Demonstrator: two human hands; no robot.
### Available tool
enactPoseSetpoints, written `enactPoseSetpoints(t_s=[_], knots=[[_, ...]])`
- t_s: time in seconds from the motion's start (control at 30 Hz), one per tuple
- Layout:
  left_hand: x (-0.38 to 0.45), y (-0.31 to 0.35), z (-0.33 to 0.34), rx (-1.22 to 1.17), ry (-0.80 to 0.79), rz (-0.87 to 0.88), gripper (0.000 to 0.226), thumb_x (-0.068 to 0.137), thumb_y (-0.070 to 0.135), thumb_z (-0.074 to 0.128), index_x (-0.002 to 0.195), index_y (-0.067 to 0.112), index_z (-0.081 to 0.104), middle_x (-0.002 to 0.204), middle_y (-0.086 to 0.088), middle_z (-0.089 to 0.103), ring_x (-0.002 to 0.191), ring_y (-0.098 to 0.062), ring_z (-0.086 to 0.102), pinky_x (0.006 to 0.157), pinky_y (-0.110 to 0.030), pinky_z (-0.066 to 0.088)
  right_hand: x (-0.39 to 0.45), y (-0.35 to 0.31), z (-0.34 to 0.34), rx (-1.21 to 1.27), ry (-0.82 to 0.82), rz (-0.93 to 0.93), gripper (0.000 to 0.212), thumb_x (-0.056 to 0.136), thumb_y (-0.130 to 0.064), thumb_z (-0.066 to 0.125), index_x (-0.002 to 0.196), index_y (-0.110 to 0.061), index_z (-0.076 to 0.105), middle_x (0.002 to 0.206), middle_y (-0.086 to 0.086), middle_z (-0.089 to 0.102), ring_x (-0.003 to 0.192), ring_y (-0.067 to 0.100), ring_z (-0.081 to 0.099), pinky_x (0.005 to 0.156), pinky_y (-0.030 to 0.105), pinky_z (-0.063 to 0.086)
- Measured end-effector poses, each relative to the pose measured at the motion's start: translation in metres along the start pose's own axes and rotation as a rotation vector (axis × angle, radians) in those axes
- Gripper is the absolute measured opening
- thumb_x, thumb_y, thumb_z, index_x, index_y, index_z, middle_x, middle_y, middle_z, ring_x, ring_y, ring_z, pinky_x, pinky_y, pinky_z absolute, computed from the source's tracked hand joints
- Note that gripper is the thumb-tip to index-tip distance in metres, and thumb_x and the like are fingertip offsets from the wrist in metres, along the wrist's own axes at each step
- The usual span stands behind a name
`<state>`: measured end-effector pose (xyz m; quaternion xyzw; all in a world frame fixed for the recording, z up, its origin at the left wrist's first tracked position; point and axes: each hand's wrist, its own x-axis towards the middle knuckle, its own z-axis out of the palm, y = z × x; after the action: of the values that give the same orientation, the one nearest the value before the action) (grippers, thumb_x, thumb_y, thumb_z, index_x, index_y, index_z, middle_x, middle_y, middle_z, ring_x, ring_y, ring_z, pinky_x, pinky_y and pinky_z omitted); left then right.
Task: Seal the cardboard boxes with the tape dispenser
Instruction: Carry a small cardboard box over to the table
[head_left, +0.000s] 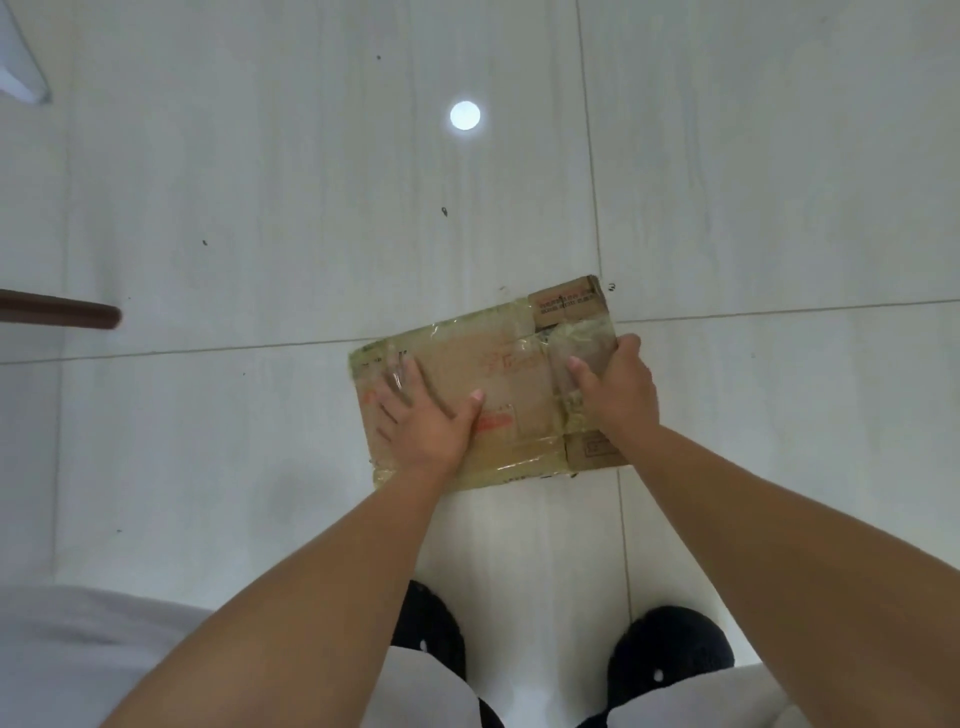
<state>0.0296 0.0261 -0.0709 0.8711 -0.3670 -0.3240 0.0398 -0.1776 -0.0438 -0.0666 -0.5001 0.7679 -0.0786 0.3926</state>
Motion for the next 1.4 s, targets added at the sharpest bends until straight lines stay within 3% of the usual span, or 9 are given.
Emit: enactPoseSetpoints(t_s=[0.13, 0.3, 0.37, 0.5, 0.8, 1.0, 1.13, 1.23, 1.4], knots=[[-0.018, 0.046, -0.009, -0.047, -0.054, 0.178, 0.086, 0.089, 0.076, 0.038, 0.156, 0.04, -0.001, 0.165, -0.004, -0.01, 0.151, -0.033, 0.002, 0.119, -0.055, 0.015, -0.017, -0.032, -0.009, 0.025, 0.015, -0.12, 0.031, 0.096, -0.04, 0.061, 0.107, -0.022, 0.037, 0.081, -0.013, 0.049, 0.074, 0.018, 0.055, 0.06, 0.03, 0.04], [-0.04, 0.093, -0.044, -0.071, 0.011, 0.387, 0.081, 0.093, 0.068, 0.041, 0.158, 0.032, 0.008, 0.164, -0.013, 0.001, 0.148, -0.035, 0.012, 0.117, -0.053, 0.019, -0.036, -0.079, -0.041, 0.106, 0.057, -0.24, 0.021, 0.098, -0.034, 0.057, 0.113, -0.021, 0.052, 0.08, -0.016, 0.054, 0.07, 0.01, 0.055, 0.057, 0.026, 0.039], [-0.045, 0.102, -0.069, -0.07, 0.04, 0.416, 0.082, 0.093, 0.066, 0.044, 0.158, 0.029, 0.01, 0.164, -0.015, 0.005, 0.148, -0.036, 0.015, 0.115, -0.053, 0.022, -0.05, -0.098, -0.06, 0.108, 0.059, -0.271, 0.012, 0.099, -0.033, 0.054, 0.106, -0.025, 0.048, 0.08, -0.017, 0.054, 0.069, 0.003, 0.055, 0.055, 0.023, 0.039], [-0.071, 0.112, -0.13, -0.07, 0.002, 0.497, 0.079, 0.095, 0.061, 0.047, 0.158, 0.031, 0.01, 0.163, -0.017, 0.008, 0.147, -0.035, 0.02, 0.114, -0.052, 0.028, -0.093, -0.134, -0.11, 0.128, 0.06, -0.316, 0.016, 0.101, -0.03, 0.051, 0.111, -0.017, 0.051, 0.088, -0.006, 0.063, 0.076, 0.018, 0.062, 0.064, 0.033, 0.049], [-0.209, 0.149, -0.307, -0.062, -0.038, 0.53, 0.085, 0.092, 0.055, 0.058, 0.158, 0.035, 0.008, 0.164, -0.012, 0.008, 0.146, -0.03, 0.025, 0.11, -0.048, 0.038, -0.241, -0.212, -0.253, 0.095, 0.004, -0.391, 0.019, 0.101, -0.031, 0.052, 0.116, -0.021, 0.054, 0.084, -0.007, 0.065, 0.07, 0.015, 0.061, 0.059, 0.031, 0.047], [-0.296, 0.178, -0.45, 0.076, 0.12, 0.685, 0.094, 0.085, 0.05, 0.071, 0.157, 0.02, 0.02, 0.161, -0.011, 0.024, 0.147, -0.03, 0.023, 0.12, -0.046, 0.023, -0.333, -0.281, -0.366, 0.105, -0.102, -0.509, 0.024, 0.102, -0.025, 0.051, 0.125, -0.021, 0.055, 0.087, -0.006, 0.066, 0.073, 0.017, 0.063, 0.062, 0.032, 0.05], [-0.345, 0.198, -0.535, 0.054, 0.189, 0.832, 0.097, 0.083, 0.044, 0.075, 0.155, 0.009, 0.022, 0.154, -0.011, 0.038, 0.14, -0.032, 0.036, 0.116, -0.049, 0.028, -0.387, -0.333, -0.427, -0.05, -0.177, -0.681, 0.031, 0.105, -0.022, 0.045, 0.135, -0.021, 0.053, 0.096, -0.007, 0.064, 0.08, 0.017, 0.061, 0.064, 0.029, 0.044], [-0.376, 0.206, -0.585, 0.006, 0.284, 0.915, 0.094, 0.08, 0.034, 0.079, 0.153, 0.015, 0.024, 0.142, -0.012, 0.05, 0.128, -0.031, 0.048, 0.108, -0.05, 0.038, -0.424, -0.373, -0.46, -0.181, -0.188, -0.767, 0.03, 0.106, -0.023, 0.04, 0.133, -0.02, 0.055, 0.103, 0.001, 0.065, 0.087, 0.022, 0.06, 0.072, 0.038, 0.05], [-0.407, 0.203, -0.645, 0.169, 0.545, 1.146, 0.046, 0.08, 0.021, 0.077, 0.124, 0.016, 0.062, 0.128, -0.01, 0.058, 0.115, -0.033, 0.056, 0.099, -0.046, 0.04, -0.471, -0.428, -0.497, -0.444, -0.113, -0.886, 0.02, 0.106, -0.026, 0.041, 0.118, -0.025, 0.057, 0.087, -0.002, 0.061, 0.076, 0.023, 0.057, 0.066, 0.041, 0.049]])
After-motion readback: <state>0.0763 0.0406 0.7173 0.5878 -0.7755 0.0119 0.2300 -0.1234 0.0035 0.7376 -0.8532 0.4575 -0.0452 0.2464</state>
